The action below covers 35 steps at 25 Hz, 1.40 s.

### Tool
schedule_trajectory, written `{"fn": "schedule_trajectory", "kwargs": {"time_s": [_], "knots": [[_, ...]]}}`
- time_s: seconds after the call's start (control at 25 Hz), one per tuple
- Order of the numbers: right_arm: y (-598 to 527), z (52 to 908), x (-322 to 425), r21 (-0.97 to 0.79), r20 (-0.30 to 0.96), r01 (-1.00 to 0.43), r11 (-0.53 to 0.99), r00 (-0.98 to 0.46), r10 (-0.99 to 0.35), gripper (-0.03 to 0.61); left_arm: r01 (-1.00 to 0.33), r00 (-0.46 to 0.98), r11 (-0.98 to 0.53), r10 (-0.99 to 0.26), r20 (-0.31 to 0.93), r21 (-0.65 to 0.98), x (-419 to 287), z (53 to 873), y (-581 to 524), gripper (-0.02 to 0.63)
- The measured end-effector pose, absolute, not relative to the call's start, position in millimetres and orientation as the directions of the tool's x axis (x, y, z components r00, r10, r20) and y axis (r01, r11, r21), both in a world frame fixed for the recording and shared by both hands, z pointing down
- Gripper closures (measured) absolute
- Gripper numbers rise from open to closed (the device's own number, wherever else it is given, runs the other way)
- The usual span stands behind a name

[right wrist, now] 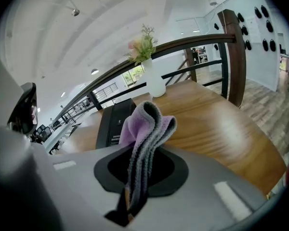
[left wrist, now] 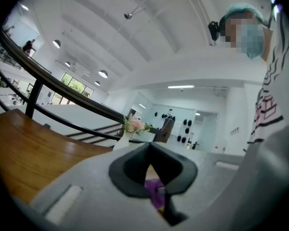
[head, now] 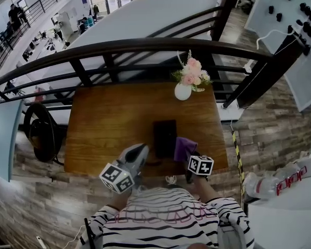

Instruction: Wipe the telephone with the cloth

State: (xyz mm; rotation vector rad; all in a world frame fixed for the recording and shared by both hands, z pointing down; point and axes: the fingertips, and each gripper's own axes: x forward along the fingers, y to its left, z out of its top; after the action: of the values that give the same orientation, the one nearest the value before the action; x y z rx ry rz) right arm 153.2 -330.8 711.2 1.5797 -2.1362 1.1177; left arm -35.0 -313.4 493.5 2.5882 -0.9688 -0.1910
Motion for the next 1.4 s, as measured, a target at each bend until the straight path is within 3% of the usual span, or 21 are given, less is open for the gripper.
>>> {"fn": "schedule_trajectory", "kwargs": {"time_s": [0.36,1.08,1.4], "knots": [[-332.6,691.5,144.1,-0.457,0.566,-0.881,0.125,-0.396,-0.723,0.541,-0.608,0.753,-0.694,-0.658,0.005,0.385,-37.3,493.7,-318.4,0.612],[-341.2,539.6,102.4,-0.565,0.221,-0.769,0.298,-0.489,-0.844,0.541,-0.632,0.725,-0.673,-0.689,-0.015,0.384,-59.4,484.1,-319.0,0.612],[-318.8,510.0,91.5,-0.590,0.155,-0.741,0.321,-0.494,-0.856,0.541,-0.628,0.729,-0.677,-0.684,-0.015,0.383,-68.9,481.8,-312.8,0.614]]}}
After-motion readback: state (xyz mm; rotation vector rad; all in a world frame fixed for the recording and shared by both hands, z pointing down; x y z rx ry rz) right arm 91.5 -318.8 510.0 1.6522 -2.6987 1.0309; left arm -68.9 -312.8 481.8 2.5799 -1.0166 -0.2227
